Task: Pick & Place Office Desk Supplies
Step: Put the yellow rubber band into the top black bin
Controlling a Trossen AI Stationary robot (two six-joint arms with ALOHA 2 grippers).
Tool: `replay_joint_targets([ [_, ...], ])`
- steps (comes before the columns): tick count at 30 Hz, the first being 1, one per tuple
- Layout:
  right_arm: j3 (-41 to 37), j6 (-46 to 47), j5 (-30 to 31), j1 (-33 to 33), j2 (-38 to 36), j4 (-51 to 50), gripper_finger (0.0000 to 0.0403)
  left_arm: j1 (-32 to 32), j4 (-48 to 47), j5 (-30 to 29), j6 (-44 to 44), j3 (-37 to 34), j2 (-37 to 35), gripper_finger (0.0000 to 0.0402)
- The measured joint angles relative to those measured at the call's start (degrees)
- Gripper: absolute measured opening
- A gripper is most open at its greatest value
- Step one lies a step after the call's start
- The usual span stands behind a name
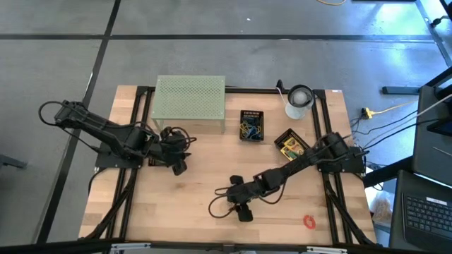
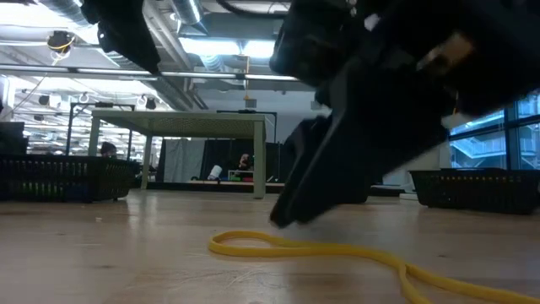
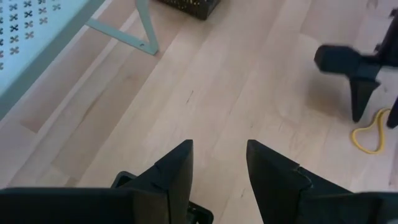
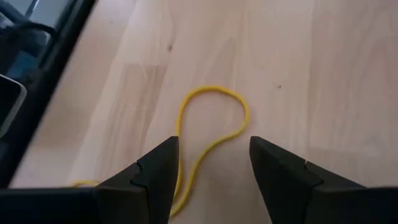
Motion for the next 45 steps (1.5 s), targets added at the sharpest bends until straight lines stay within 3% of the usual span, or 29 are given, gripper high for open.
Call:
replay_joint_targets([
  [17, 0.07, -16.43, 7.29, 1.10, 2.80, 4.43, 0.0198, -4.49, 0.80, -2.81, -0.01, 0.00, 1.42, 0.0143],
  [24, 0.07, -13.03, 8.38, 1.17, 2.85, 4.29, 0.0187, -4.93, 0.80, -2.87, -0.01, 0.01, 1.35, 0.0143],
  [31, 0.11, -4.98, 9.01, 1.04, 2.85, 3.40, 0.0142, -4.92, 0.80, -2.90, -0.01, 0.00, 1.35, 0.0143],
  [40, 0.11, -4.66, 11.81, 1.41, 2.85, 3.02, 0.0013, -4.93, 0.80, -4.19, 0.00, 0.00, 1.35, 0.0143],
  [45, 0.11, -4.66, 11.83, 1.39, 2.85, 3.02, 0.0011, -4.93, 0.78, -4.20, 0.00, 0.00, 1.35, 0.0143],
])
